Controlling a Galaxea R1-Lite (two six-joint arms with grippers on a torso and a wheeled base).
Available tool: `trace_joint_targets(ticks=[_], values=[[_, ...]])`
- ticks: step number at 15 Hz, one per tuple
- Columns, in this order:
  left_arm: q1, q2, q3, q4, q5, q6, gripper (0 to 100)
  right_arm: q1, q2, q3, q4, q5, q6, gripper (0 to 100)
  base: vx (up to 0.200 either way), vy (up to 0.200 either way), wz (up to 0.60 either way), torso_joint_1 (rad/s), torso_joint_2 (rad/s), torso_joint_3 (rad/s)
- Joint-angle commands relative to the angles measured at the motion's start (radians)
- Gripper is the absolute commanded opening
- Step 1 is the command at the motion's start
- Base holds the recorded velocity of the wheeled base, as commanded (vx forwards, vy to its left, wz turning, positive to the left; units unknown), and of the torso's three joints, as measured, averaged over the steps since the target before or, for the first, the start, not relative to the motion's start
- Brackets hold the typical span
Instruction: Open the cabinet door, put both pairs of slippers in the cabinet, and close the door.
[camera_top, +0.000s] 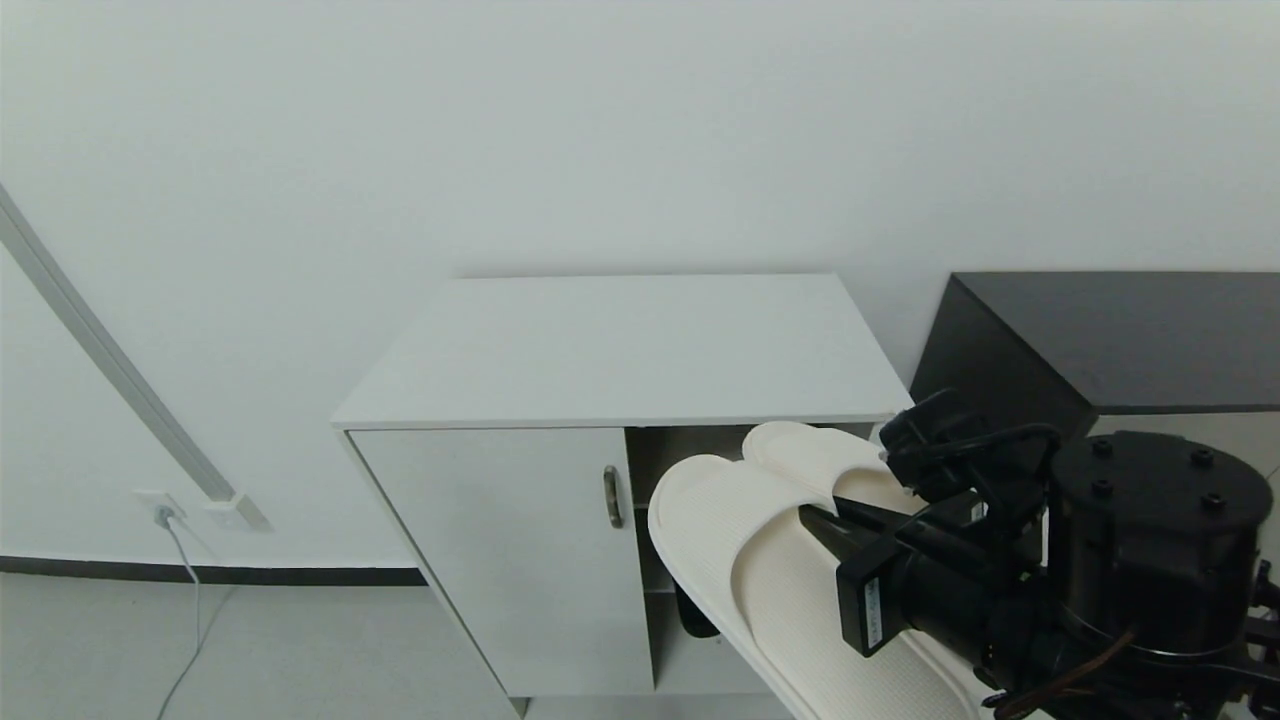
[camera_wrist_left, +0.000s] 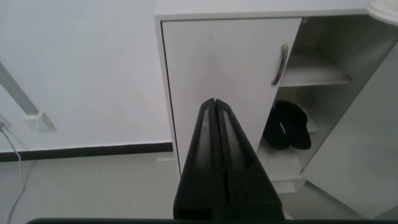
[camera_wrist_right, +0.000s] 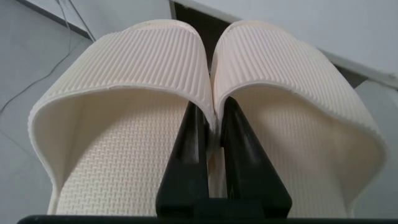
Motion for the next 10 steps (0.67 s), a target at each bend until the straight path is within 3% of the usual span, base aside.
trace_joint_targets(ticks=[1,10], values=[[0.0,0.001,0.0,0.0,0.0,0.0,0,0.0,0.006,0.002,0.0,0.001,0.001,0,0.0,0.0,0.0,-0.246,0.56,0.315],[0.0,0.001,0.0,0.0,0.0,-0.002,0,0.0,0.019,0.002,-0.002,0.001,0.004,0,0.0,0.0,0.0,-0.214,0.53,0.32]])
